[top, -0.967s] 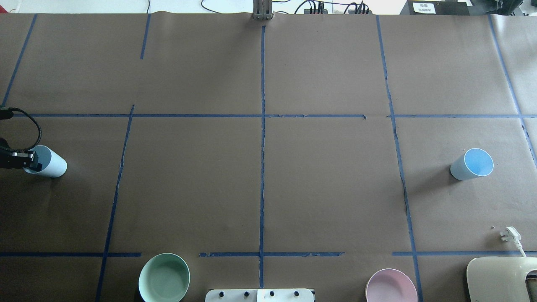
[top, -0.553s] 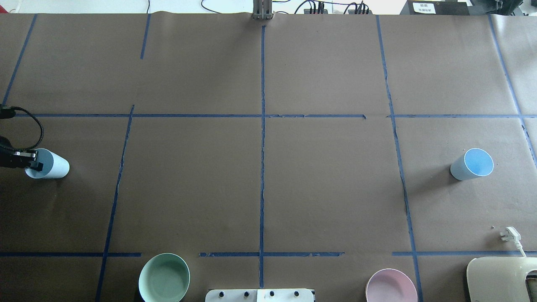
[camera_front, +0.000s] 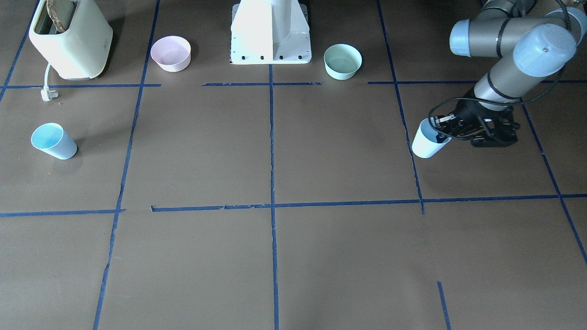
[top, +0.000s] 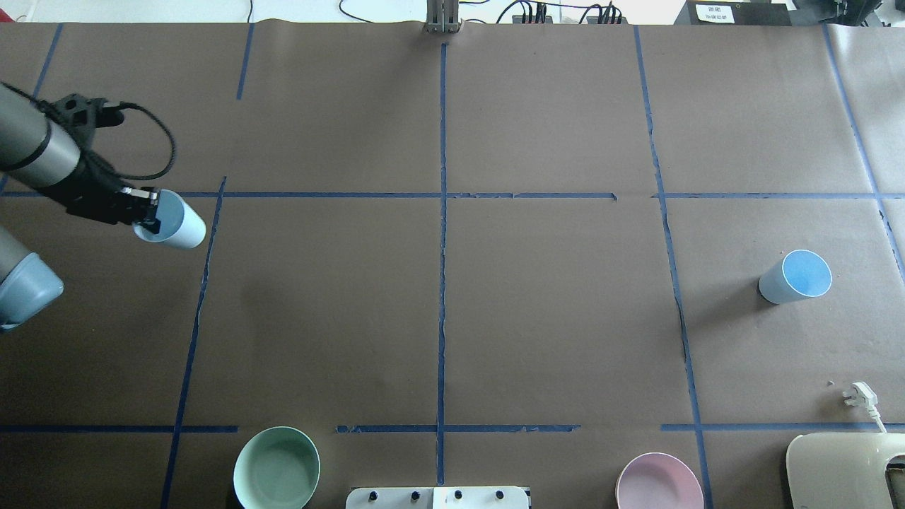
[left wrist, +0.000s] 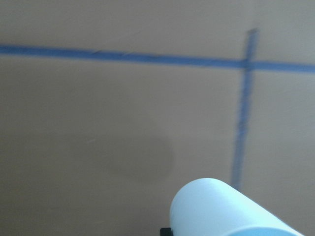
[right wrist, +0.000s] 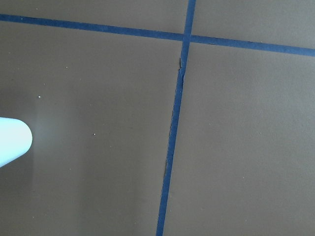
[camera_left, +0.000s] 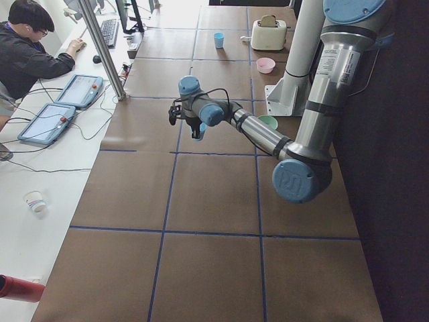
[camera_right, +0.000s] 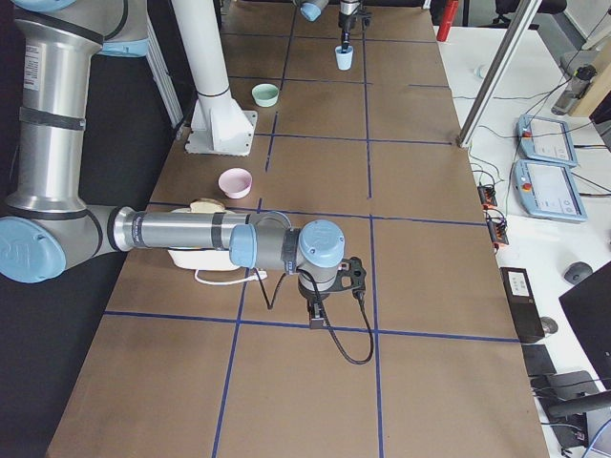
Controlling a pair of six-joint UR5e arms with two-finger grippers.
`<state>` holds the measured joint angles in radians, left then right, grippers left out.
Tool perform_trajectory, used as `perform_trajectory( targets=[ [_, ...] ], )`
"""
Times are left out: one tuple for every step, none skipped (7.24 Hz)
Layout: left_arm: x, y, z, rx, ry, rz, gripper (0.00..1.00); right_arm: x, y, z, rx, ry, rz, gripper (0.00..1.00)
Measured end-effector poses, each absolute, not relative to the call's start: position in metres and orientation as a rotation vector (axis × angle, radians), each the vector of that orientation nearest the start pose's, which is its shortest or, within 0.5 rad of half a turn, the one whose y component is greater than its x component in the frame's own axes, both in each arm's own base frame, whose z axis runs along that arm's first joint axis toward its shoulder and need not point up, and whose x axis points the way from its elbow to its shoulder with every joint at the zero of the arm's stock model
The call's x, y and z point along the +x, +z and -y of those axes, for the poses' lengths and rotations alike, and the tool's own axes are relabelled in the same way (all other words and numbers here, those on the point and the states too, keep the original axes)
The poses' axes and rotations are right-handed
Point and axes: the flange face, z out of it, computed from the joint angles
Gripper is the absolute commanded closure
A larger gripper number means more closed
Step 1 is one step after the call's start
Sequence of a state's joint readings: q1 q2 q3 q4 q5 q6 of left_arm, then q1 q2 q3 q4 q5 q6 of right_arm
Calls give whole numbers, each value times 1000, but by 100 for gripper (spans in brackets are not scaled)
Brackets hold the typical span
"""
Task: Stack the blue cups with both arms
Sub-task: 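Carry the light blue cup with the left gripper to the table center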
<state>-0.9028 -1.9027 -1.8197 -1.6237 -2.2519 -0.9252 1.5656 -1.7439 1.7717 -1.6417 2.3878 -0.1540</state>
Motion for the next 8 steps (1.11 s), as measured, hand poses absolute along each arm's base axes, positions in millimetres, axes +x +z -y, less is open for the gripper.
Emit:
perform_trajectory(
  targets=[
    [361, 299, 515, -81, -34, -897, 100, 58, 643, 416, 19, -134, 819, 0],
    [410, 254, 518, -108, -64, -898, 100, 56, 642, 416, 19, -137, 819, 0],
    [466, 212, 514, -123, -88, -893, 100, 55, 642, 417, 17, -139, 819, 0],
    [515, 184, 505, -119, -99, -891, 100, 54, 642, 417, 16, -140, 819, 0],
    [553, 176, 493, -111, -90, -896, 99, 53, 642, 418, 15, -139, 818, 0],
    [577, 178, 483, -100, -78, -896, 87, 53, 642, 418, 14, -138, 818, 0],
    [591, 182, 475, -86, -70, -890, 27, 53, 642, 418, 13, -138, 818, 0],
    [597, 183, 471, -79, -65, -886, 0, 53, 642, 418, 13, -138, 817, 0]
  ],
)
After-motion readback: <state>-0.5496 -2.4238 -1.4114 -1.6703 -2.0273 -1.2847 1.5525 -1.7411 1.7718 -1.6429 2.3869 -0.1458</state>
